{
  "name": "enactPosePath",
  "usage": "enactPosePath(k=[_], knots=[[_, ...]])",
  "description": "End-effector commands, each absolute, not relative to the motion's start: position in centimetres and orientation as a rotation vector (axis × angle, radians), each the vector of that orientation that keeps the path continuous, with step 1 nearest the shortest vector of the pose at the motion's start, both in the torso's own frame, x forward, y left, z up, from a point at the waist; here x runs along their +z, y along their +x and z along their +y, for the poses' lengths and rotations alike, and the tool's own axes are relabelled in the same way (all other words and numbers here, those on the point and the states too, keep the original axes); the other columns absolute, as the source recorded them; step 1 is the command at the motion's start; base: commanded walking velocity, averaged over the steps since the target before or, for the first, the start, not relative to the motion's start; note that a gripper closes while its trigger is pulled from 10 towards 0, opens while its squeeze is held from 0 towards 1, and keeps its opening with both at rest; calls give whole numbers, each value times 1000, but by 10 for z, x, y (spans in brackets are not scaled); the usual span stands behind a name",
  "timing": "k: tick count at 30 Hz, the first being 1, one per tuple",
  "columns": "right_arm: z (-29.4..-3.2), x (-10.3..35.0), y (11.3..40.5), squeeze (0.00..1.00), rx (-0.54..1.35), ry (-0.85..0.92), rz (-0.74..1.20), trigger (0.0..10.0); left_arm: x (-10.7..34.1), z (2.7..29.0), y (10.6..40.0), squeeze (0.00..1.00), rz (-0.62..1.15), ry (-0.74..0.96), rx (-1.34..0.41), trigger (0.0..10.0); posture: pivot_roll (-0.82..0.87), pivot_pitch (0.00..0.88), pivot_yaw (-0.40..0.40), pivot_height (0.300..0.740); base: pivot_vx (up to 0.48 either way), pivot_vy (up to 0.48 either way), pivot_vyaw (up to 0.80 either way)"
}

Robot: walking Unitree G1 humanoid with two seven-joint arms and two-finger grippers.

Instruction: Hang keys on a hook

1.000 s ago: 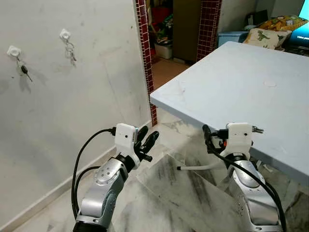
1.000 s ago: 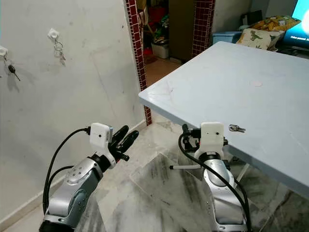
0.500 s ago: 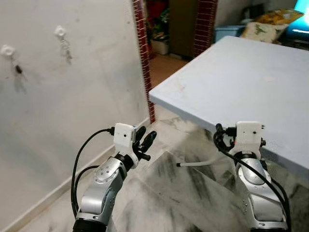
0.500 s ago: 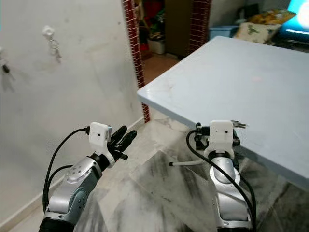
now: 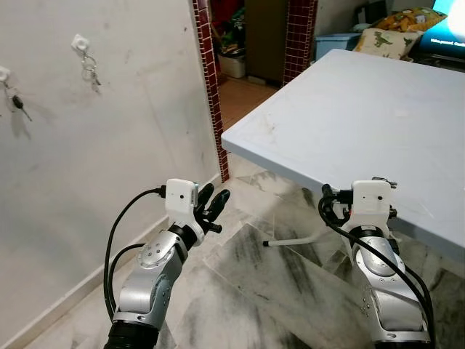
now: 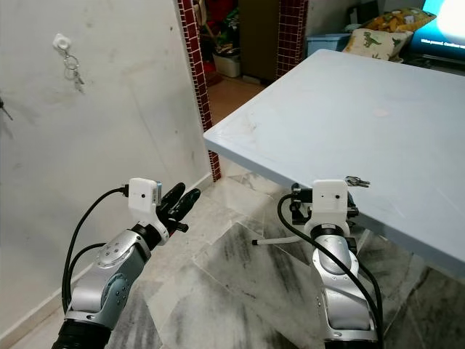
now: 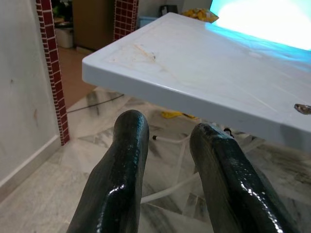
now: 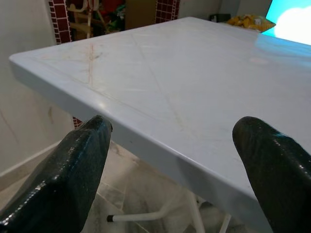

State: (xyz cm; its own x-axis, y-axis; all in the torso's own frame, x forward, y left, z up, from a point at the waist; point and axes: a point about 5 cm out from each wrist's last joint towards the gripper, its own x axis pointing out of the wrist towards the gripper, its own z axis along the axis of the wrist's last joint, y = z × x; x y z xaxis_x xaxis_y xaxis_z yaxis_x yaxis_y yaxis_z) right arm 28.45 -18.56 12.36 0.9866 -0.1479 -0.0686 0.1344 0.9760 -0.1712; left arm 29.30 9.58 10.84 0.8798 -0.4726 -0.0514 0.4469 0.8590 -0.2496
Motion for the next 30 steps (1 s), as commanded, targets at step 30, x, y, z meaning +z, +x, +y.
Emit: enactPosePath(k=[30], knots=[[-177,125,286,0,-102,-138,77,10000,106,95,292,0,129,-236,-485,10000,-115,0,93,740,194,0,-392]])
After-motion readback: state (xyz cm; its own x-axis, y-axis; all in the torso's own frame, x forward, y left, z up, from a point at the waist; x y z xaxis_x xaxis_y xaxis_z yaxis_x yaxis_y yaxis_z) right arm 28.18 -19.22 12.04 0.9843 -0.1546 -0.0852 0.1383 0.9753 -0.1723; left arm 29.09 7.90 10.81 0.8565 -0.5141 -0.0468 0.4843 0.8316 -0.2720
